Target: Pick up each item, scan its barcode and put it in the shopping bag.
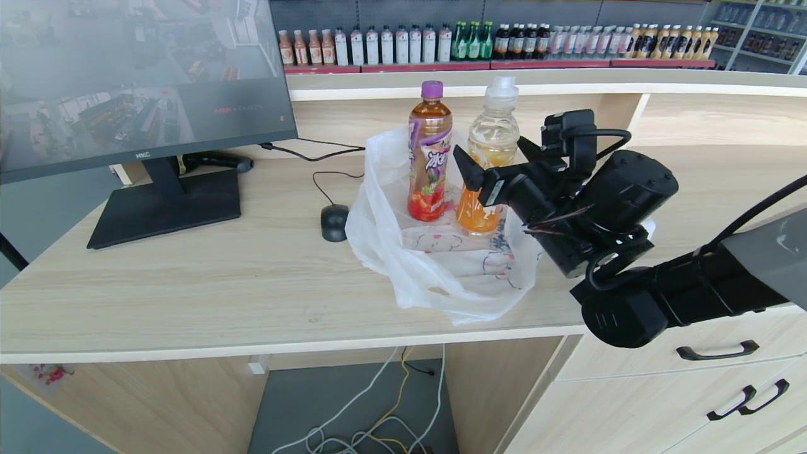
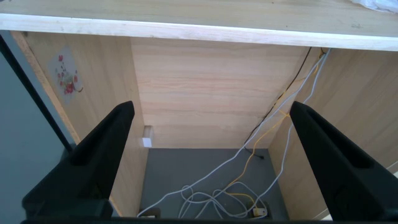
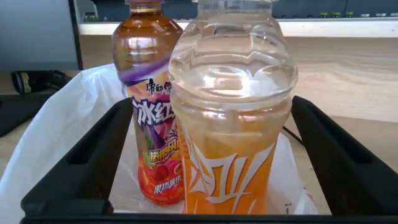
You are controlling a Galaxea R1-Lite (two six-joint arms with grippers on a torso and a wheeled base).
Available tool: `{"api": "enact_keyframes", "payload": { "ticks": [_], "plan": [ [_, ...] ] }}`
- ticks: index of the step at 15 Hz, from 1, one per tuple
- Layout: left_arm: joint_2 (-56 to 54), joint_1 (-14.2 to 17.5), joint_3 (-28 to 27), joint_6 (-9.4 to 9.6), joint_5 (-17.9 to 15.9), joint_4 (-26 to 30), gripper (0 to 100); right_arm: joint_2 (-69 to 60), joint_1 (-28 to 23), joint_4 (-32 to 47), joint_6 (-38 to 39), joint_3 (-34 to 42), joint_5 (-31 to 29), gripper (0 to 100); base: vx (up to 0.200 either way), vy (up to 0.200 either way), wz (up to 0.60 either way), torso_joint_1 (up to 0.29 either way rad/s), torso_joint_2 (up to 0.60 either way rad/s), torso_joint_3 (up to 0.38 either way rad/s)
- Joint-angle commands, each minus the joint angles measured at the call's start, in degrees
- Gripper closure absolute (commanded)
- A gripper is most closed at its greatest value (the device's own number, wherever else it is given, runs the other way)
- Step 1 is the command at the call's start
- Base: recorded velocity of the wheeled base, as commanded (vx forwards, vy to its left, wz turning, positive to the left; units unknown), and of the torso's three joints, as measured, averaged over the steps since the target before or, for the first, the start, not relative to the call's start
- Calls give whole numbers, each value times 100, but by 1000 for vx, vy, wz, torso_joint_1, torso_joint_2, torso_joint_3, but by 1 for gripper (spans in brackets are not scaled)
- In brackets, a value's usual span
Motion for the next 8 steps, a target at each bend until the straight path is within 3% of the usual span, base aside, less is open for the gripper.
{"api": "enact_keyframes", "payload": {
  "ticks": [1,2,8],
  "plan": [
    [-2,-1,0,2,-5,-2,0,-605,22,-4,-1,219,0,0,0,0,0,0,0,0],
    [-2,-1,0,2,4,7,0,-878,22,-4,7,492,-9,0,0,0,0,0,0,0],
    [-2,-1,0,2,4,-2,0,-3145,-31,-426,210,3761,-26,0,0,0,0,0,0,0]
  ]
}}
